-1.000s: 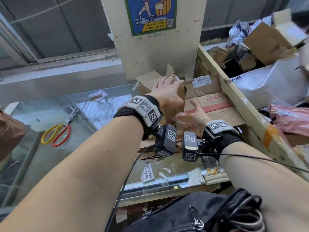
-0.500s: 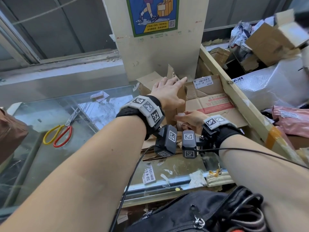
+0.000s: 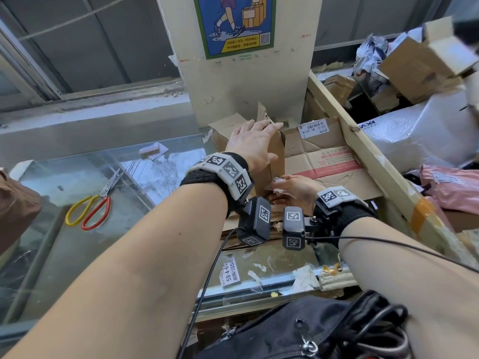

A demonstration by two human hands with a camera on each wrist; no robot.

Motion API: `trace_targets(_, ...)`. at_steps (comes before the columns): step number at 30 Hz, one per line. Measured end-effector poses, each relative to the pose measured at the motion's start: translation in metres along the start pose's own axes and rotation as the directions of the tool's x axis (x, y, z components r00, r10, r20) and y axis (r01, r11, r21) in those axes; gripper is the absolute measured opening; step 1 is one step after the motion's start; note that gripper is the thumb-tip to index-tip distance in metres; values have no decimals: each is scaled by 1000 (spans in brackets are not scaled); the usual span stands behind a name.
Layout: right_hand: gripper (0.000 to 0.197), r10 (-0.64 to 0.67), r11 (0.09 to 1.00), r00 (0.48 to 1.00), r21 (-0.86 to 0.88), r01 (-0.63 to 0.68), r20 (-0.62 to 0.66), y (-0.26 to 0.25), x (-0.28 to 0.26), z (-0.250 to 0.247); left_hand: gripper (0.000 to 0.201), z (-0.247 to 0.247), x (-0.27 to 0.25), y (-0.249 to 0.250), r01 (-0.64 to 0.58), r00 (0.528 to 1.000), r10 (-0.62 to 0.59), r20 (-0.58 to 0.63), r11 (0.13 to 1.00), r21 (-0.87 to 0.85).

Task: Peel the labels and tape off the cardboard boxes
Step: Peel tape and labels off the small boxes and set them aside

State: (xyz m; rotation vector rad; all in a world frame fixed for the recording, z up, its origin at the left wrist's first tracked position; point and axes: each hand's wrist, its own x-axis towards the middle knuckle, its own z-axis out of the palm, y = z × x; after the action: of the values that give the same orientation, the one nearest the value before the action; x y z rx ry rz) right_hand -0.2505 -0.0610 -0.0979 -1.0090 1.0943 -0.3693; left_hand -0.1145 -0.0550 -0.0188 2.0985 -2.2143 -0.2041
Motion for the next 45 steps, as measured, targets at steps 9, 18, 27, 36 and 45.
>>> trace_targets(9,41,-8,997,1000,79,7,9,3,1,1,70,-1,-2,-5,11,1000,-12,-28,1000,-17)
trace_targets(18,40,-5,995,1000,102,6,-13,4,3,2,68,-4,-2,-14,36,998,-39,-46,998,-56)
trace_targets(27,36,-18,996,1000,87,19,-16,4,4,2,67,-6,-1,-19,54,997,-58,-49,995,-87)
trace_targets(36,33,-15,994,999,108,19,-29,5,6,2,66,-8,-3,-24,79,995,-86,-54,990,-117)
trace_targets(45,36,-8,992,999,125,12,-40,4,2,2,65,-9,-2,-22,125,990,-134,-53,982,-142)
